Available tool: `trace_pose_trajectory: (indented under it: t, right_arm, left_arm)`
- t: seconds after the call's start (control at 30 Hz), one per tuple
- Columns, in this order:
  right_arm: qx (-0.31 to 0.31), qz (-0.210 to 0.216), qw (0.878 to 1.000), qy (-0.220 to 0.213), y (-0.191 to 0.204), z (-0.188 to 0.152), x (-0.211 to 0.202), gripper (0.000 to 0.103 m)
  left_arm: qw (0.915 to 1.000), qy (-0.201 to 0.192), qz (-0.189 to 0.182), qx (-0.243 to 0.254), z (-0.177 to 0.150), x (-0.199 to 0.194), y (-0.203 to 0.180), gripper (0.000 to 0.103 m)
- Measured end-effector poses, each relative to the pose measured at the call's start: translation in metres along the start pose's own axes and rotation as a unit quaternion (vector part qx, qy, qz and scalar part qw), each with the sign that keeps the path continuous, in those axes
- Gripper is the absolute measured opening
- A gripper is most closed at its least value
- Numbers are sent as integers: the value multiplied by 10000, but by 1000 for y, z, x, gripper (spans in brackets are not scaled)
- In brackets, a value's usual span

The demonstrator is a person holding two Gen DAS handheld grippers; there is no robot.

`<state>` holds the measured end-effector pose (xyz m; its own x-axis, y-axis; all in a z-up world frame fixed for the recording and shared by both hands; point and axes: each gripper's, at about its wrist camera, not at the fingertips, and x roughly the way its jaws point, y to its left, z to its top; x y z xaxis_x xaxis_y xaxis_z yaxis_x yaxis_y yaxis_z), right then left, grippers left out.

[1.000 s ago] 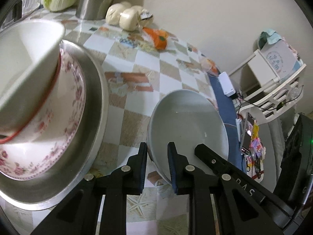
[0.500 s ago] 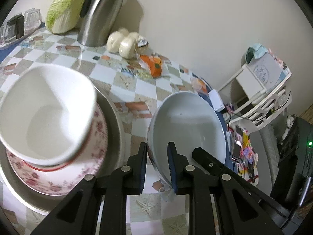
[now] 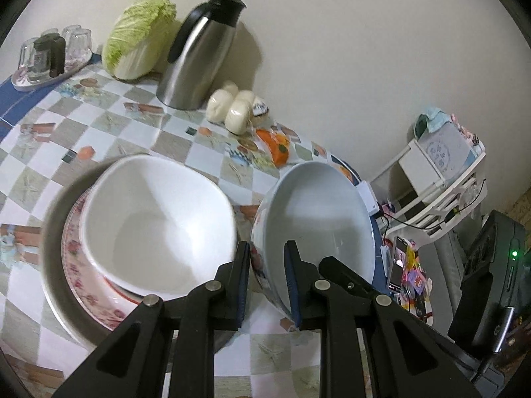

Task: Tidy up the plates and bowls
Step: 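Lift the round white bowl with both grippers and carry it over the tray, then lower the round white bowl into the square bowl on the stack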

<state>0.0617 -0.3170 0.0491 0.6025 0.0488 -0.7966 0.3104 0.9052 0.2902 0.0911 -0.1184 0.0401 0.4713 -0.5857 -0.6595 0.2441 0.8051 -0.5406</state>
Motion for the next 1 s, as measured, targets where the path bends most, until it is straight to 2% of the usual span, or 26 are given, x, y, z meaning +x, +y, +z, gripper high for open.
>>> trace_pose_trajectory:
  t: [0.37,0.6,1.0]
  right_arm:
    - [-274,258,9993,31,45,-6,5,16]
    - [-419,355,9985,65,67,-11,10,16]
    - [-650,428,9969,66,90,-16,20,16]
  left_arm:
    - [9993,-257,261,83,14,-32,29,22]
    - [9989,-359,307,-29,20,-44,47,22]
    - [9982,-394,332,-304,26,-47,68,22]
